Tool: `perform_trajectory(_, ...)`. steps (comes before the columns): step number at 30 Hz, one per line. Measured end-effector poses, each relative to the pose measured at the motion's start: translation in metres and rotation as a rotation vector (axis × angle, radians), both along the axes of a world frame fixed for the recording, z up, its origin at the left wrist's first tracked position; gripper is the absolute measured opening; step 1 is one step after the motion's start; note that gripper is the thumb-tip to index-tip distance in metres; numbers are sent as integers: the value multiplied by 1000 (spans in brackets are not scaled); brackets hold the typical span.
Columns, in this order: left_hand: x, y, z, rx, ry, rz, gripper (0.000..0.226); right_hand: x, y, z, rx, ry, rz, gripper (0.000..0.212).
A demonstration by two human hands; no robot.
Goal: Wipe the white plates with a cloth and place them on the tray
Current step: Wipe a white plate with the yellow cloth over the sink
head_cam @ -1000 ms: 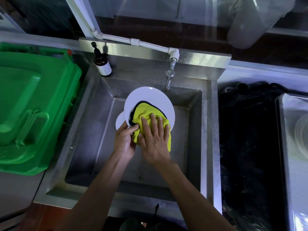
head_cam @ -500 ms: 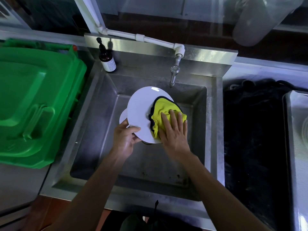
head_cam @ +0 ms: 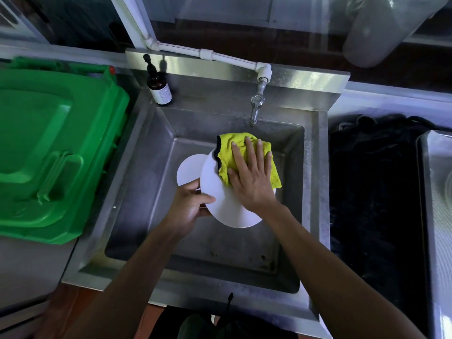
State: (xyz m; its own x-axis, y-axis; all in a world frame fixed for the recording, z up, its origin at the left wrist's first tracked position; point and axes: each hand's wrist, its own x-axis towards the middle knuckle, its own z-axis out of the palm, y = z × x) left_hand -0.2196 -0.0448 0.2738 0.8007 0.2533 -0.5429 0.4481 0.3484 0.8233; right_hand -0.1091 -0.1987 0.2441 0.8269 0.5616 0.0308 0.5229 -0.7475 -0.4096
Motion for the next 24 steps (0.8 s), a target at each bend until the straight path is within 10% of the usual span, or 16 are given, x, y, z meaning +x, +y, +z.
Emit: perform_trajectory(24, -14, 14, 1, -96, 9, -66, 46, -36, -20, -7, -8, -173, 409, 55)
